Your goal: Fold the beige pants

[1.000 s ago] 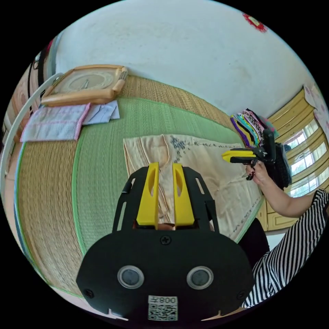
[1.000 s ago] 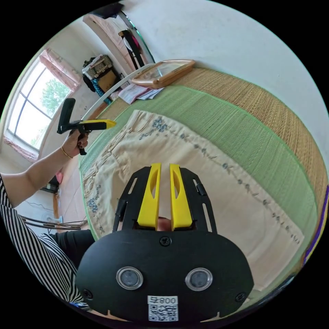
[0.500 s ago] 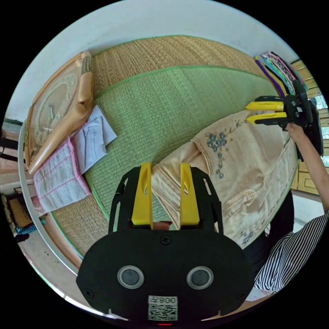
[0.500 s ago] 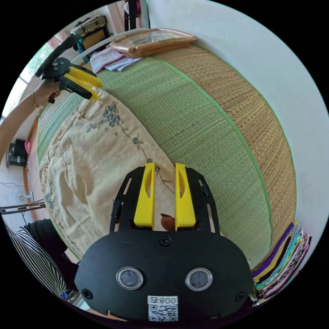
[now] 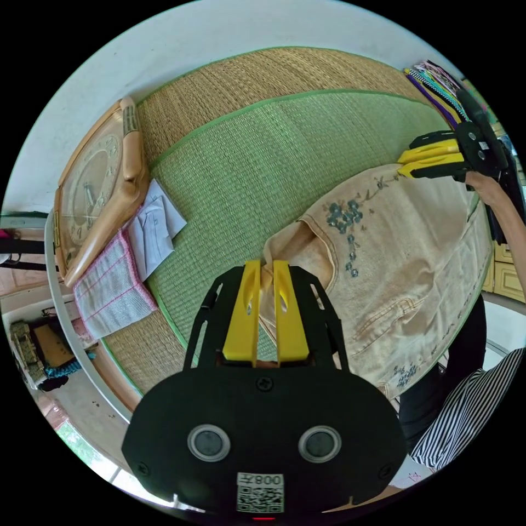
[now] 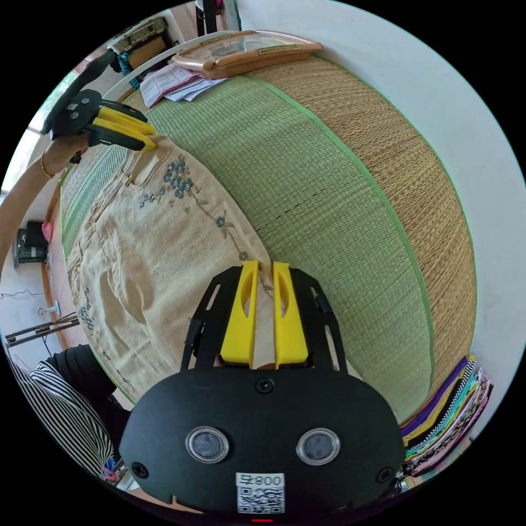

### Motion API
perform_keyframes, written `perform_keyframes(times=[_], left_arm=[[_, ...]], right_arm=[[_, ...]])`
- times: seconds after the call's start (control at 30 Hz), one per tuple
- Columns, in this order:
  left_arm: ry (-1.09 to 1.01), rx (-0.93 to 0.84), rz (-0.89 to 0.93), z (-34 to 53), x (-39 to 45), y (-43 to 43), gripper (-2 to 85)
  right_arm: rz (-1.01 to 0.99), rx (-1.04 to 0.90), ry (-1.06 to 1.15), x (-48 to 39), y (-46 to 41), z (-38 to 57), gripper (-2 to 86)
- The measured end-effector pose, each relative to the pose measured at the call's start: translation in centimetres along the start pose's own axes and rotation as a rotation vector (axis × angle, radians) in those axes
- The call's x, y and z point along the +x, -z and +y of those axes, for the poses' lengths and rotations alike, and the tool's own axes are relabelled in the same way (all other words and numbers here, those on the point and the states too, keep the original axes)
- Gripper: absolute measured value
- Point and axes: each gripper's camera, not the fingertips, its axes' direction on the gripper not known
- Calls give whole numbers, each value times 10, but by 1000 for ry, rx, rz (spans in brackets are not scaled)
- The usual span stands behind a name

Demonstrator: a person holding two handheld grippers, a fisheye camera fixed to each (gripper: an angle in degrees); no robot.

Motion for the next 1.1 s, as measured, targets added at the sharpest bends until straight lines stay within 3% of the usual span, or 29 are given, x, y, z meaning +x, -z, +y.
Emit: perform_keyframes(times=[0.17,0.47,0.73,1.1], left_arm=[[11,36,-16,14,27,33,24],[14,122,-57,68,88,100,20],[-10,206,-79,143,153,153,21],[-30,286,-40,277,245,172,19]], right_arm=[[-75,-8,-74,10,22,-1,17],[15,59,-95,-18,116,37,8],[44,124,-137,-70,209,117,7],[72,155,-161,-168,264,240,7]])
